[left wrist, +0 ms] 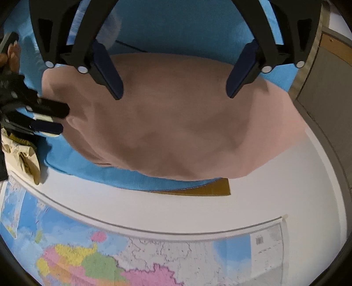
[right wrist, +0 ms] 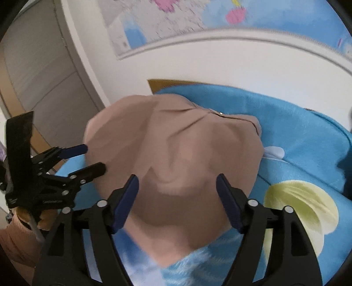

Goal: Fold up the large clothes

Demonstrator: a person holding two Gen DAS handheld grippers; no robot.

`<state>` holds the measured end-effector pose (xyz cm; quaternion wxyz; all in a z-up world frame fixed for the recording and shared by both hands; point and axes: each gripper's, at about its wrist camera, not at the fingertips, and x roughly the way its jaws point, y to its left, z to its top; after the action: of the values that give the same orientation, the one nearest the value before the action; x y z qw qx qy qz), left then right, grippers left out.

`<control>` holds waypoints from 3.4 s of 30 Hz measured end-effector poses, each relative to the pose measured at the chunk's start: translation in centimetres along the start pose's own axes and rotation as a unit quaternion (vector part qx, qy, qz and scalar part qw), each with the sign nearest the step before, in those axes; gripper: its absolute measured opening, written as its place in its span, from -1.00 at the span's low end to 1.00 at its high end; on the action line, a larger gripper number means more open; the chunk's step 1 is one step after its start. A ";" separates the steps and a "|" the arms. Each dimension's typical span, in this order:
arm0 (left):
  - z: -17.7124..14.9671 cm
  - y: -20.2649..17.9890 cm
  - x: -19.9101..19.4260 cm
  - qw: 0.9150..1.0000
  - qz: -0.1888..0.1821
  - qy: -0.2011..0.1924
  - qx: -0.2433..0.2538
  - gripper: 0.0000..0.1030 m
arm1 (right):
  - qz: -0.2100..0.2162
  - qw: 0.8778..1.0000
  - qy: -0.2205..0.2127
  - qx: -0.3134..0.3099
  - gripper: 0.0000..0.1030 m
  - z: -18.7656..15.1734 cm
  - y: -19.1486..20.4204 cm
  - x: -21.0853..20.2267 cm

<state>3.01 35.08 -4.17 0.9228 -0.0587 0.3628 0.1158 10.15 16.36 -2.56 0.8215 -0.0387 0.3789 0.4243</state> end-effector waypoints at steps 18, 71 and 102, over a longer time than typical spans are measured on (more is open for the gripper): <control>-3.6 -1.7 -1.9 0.999 0.010 -0.016 -0.039 0.86 | -0.020 1.000 0.004 -0.006 0.47 -3.8 0.6 -1.5; -10.5 -6.2 -13.3 0.993 0.050 -0.097 -0.038 0.86 | -0.027 0.993 -0.111 -0.010 0.89 -12.5 6.6 -12.9; -11.0 -5.9 -13.2 0.994 0.054 -0.091 -0.034 0.86 | -0.027 0.994 -0.105 -0.001 0.89 -12.8 6.8 -12.5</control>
<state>-12.07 25.02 -3.04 0.9420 -0.0595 0.2753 0.1824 -6.75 7.39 -1.75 0.8676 -0.0046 0.2894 0.4043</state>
